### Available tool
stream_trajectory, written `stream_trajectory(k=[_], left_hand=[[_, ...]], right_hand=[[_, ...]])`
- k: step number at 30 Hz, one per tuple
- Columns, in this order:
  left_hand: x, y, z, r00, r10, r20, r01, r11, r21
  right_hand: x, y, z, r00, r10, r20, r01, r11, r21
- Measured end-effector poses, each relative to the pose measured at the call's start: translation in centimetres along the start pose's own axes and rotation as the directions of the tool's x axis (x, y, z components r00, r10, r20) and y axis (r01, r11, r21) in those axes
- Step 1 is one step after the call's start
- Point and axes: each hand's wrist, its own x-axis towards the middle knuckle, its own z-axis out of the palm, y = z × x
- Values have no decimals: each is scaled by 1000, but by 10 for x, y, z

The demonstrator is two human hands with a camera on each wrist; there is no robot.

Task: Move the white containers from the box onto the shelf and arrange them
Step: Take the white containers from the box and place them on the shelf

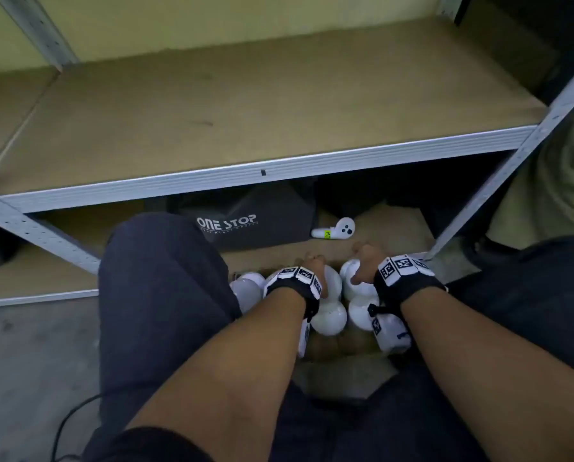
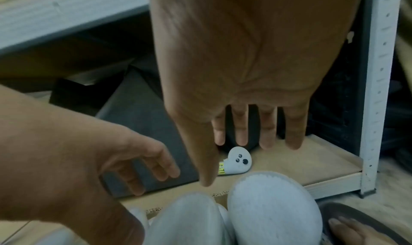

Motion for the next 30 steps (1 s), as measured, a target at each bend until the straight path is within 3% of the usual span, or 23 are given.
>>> stream_trajectory(k=[5, 13, 22, 30], left_hand=[[9, -2, 3, 993, 58, 103, -62, 997, 41], [17, 4, 16, 987, 117, 114, -130, 984, 120], [5, 3, 30, 968, 213, 131, -234, 956, 178], [4, 15, 22, 975, 174, 137, -187, 978, 91]], right_hand=[[14, 7, 5, 996, 53, 72, -47, 996, -81], [37, 17, 47, 994, 60, 95, -41, 980, -197], [37, 3, 42, 975, 169, 142, -131, 961, -242], [28, 2, 36, 973, 186, 138, -159, 969, -188]])
